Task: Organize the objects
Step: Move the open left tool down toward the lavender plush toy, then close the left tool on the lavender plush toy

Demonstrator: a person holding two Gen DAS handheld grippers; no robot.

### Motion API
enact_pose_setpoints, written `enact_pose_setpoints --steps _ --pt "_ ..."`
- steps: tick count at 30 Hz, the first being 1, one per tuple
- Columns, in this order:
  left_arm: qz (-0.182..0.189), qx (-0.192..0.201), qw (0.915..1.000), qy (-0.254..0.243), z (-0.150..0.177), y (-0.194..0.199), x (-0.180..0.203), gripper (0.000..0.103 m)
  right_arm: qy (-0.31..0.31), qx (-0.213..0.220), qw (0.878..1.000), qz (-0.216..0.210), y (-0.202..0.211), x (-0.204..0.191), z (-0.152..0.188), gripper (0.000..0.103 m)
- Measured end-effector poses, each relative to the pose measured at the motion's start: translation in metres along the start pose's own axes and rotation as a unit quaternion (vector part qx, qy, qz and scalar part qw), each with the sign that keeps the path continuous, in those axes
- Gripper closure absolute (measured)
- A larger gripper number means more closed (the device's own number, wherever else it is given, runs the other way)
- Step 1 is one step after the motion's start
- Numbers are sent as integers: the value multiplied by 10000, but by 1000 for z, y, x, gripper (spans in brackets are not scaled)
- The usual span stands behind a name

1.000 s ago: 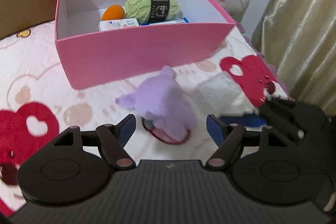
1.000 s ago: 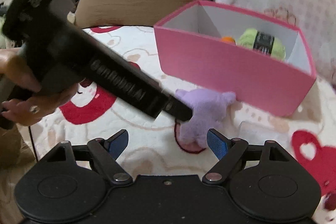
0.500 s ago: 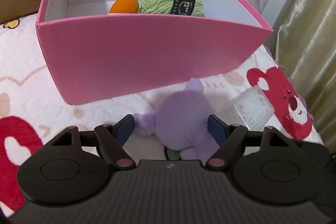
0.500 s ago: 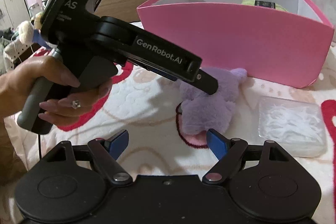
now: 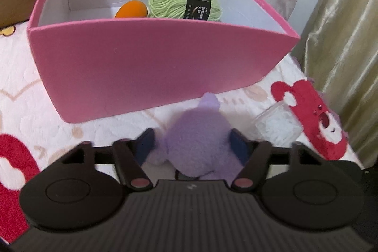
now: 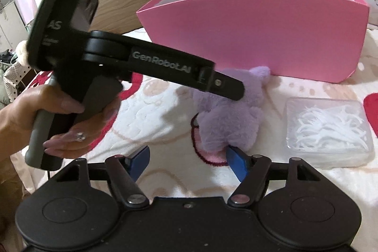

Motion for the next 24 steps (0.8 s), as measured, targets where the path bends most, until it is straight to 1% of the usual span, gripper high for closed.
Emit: enact_pose_setpoints --steps 2,5,10,12,13,16,18,20,22,23,24 --pt "38 -13 10000 73 1 5 -1 53 46 -24 9999 100 1 -1 0 28" --pt "70 -83 9998 149 7 15 -1 59 140 -56 9996 226 4 -2 -1 27" --pt "156 -468 9979 420 30 32 2 60 110 -108 9992 366 15 0 2 26" --pt "210 -568 9970 474 38 38 3 60 64 -173 9992 364 13 5 1 27" --pt "177 -603 9967 507 41 41 2 60 40 -203 9991 357 13 5 2 27" --pt "-72 -551 9966 616 42 44 -9 60 -56 -204 9990 384 19 9 1 27" --pt "-131 -441 9965 698 38 44 -17 59 -175 -181 9991 340 20 11 1 27" --pt "-97 -428 9955 842 34 42 -23 60 -367 -126 9989 260 17 15 0 28" --pt "42 -394 9945 974 31 38 -24 60 -529 -59 9983 235 15 21 -1 43" --pt "85 -388 9941 1005 30 37 -23 60 -573 -56 9980 267 15 24 -1 45" --pt "131 -406 9938 1025 29 34 -22 60 -609 -54 9976 318 15 28 0 51"
Point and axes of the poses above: each gripper's, at about its wrist camera, not at the fingertips, and y roughly against the way its jaws point, x to its right, z to its underside, the point moved 10 cm from there along -y, roughly the way its jaws point, and after that the axes turned 13 degrees about -z, right-handed, at the moved point
